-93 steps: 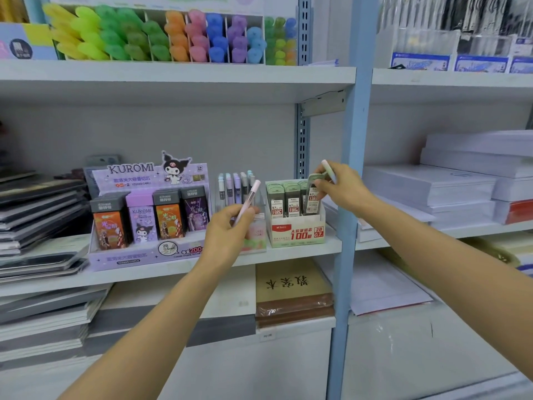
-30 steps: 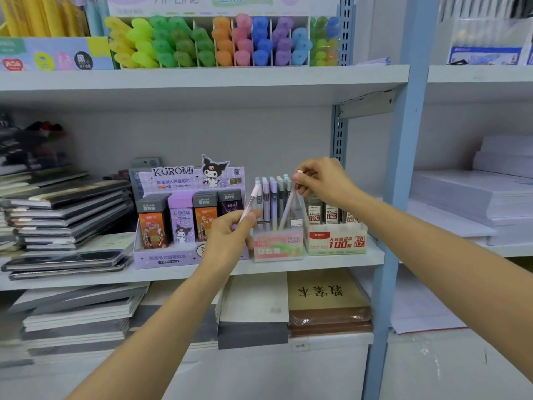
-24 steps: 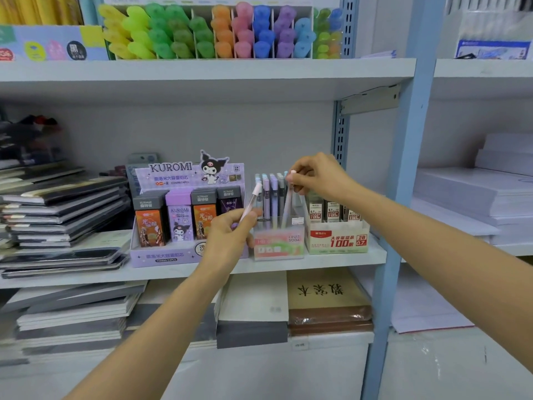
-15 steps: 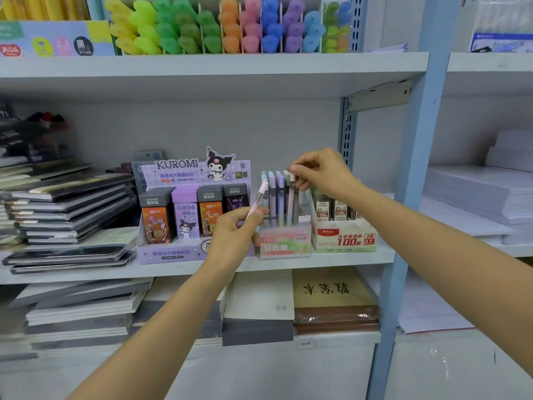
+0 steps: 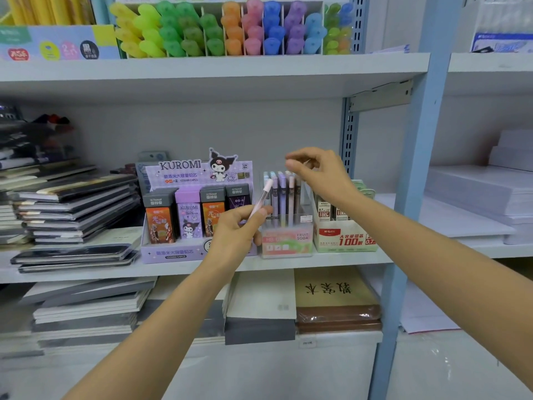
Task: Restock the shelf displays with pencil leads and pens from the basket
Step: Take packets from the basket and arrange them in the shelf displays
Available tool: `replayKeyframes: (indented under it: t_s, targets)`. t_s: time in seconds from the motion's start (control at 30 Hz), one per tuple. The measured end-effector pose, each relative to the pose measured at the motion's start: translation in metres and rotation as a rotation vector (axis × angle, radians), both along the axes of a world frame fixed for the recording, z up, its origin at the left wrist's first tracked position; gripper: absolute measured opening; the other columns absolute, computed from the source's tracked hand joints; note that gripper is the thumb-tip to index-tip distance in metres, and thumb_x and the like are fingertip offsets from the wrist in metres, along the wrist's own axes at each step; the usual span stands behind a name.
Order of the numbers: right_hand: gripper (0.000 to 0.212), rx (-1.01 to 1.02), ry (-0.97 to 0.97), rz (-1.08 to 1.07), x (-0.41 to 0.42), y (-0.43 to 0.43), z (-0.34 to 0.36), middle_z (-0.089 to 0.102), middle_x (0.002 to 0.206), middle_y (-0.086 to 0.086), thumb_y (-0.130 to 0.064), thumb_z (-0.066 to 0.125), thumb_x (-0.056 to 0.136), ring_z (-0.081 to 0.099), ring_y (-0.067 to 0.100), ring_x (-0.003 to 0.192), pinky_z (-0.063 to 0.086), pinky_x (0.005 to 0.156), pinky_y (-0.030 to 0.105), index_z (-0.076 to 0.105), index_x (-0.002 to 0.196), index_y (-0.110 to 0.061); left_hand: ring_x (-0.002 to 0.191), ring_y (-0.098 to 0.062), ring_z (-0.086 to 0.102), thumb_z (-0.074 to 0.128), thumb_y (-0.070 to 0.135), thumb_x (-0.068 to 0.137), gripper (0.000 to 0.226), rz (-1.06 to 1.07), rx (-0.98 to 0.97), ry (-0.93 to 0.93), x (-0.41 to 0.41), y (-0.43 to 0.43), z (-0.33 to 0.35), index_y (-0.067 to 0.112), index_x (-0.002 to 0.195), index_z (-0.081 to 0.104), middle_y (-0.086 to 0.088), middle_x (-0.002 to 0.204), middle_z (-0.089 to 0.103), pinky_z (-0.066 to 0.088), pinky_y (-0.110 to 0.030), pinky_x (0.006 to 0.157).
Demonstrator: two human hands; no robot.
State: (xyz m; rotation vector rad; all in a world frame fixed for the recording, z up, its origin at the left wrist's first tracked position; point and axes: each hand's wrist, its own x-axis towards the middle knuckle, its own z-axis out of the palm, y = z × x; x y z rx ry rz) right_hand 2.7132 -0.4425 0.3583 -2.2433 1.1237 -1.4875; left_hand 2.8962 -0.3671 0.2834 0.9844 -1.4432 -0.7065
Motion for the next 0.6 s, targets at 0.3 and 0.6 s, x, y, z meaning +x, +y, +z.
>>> replayKeyframes:
  t_s: [0.3,0.6]
  targets:
    - [0.010,0.276,-0.126,0.428,-0.007,0.032,0.001,0.071,0.075,0.004,-0.016,0.067,0.089,0.064,0.011,0.066,0.054,0.062,0.018,0.072,0.093,-0.008,0.054,-0.006,0.059,0.064,0.017,0.092,0.016,-0.002,-0.063,0.049,-0.011,0.015,0.009,0.009,0.107,0.064,0.000,0.070,0.062,0.047,-0.020,0.050]
    - [0.022,0.340,-0.242,0.588,-0.021,0.041,0.004,0.074,0.092,0.011,-0.013,0.063,0.090,0.071,0.021,0.083,0.057,0.075,0.022,0.069,0.110,-0.006,0.064,-0.014,0.067,0.064,0.015,0.091,0.011,-0.012,-0.062,0.091,-0.017,0.020,0.013,0.005,0.092,0.069,-0.007,0.075,0.072,0.053,-0.019,0.060]
